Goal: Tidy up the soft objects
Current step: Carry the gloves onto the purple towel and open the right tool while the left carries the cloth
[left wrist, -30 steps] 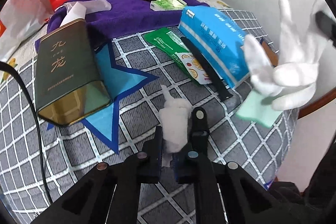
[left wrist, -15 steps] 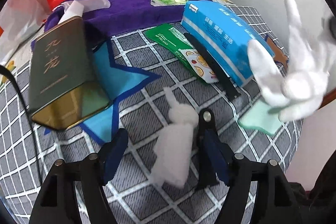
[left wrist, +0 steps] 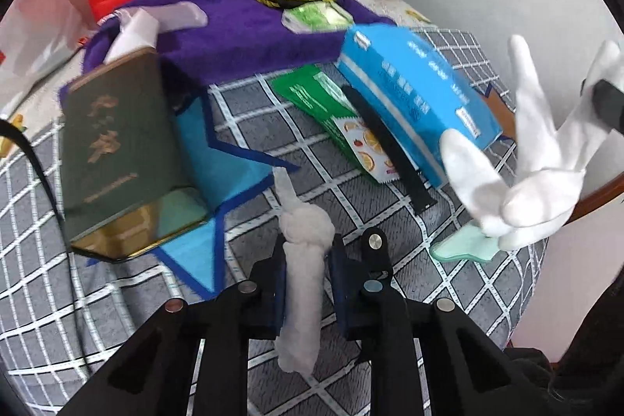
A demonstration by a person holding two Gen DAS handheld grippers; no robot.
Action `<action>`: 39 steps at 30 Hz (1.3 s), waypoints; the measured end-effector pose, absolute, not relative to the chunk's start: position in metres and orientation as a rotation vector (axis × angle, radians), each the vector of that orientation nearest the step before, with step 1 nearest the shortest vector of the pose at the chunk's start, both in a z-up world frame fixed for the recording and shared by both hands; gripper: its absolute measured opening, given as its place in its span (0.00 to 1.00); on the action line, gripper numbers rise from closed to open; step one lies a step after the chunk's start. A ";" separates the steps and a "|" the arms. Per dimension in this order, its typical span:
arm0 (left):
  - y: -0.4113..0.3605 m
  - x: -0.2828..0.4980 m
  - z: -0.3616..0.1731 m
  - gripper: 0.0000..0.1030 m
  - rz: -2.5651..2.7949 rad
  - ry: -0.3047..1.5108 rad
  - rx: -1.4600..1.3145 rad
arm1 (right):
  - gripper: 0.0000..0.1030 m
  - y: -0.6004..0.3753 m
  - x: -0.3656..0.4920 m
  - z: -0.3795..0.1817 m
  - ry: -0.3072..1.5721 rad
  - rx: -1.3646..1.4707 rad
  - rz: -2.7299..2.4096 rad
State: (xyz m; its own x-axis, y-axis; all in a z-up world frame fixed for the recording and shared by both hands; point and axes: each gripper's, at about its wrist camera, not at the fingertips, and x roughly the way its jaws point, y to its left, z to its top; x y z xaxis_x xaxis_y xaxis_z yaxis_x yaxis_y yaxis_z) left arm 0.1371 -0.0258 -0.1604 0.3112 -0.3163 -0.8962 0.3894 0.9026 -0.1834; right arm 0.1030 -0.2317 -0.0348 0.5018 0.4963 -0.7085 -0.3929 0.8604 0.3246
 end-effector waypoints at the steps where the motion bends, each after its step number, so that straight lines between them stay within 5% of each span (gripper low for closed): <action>1: -0.023 0.136 -0.157 0.18 -0.463 1.160 0.070 | 0.05 -0.231 0.103 -0.032 0.892 0.126 0.545; 39: 0.049 0.200 -0.040 0.18 -0.339 0.976 -0.031 | 0.06 -0.188 0.257 0.027 0.766 0.135 0.604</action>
State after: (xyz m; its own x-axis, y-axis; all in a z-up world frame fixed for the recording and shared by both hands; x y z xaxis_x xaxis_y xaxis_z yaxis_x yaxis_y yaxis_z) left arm 0.1996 0.0488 -0.0396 0.5122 -0.2954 -0.8065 0.2676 0.9471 -0.1769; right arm 0.2572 -0.1885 0.0273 0.5617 0.5588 -0.6101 -0.4632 0.8234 0.3277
